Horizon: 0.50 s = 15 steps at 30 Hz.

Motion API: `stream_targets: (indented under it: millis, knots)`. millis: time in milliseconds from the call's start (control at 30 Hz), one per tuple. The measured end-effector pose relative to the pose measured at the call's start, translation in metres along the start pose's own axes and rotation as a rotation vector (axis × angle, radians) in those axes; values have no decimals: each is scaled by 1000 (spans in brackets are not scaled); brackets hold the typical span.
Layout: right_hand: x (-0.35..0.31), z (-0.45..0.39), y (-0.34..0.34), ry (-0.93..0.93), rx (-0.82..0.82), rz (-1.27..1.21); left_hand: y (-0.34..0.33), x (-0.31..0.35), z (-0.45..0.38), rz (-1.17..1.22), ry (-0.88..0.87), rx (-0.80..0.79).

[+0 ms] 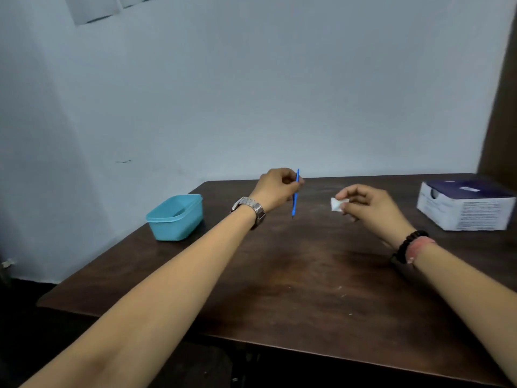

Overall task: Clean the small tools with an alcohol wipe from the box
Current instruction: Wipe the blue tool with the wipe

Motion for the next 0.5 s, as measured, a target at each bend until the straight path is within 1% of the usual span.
stream_targets:
  millis: [100, 233, 400, 500]
  knots:
    - [1, -1, 2, 13, 18, -48, -32, 2, -18, 307, 45, -35]
    - [0, 0, -1, 45, 6, -101, -62, -11, -11, 654, 114, -39]
    - [6, -1, -4, 32, -4, -68, -71, -20, -1, 804, 106, -83]
    - [8, 1, -3, 7, 5, -51, -73, -12, 4, 819, 75, -98]
Point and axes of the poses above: each hand's wrist, its own z-axis away from the middle knuckle, its own y-axis out of the back of the hand, x = y × z, the point moved 8 cm from there along -z, towards the middle knuckle
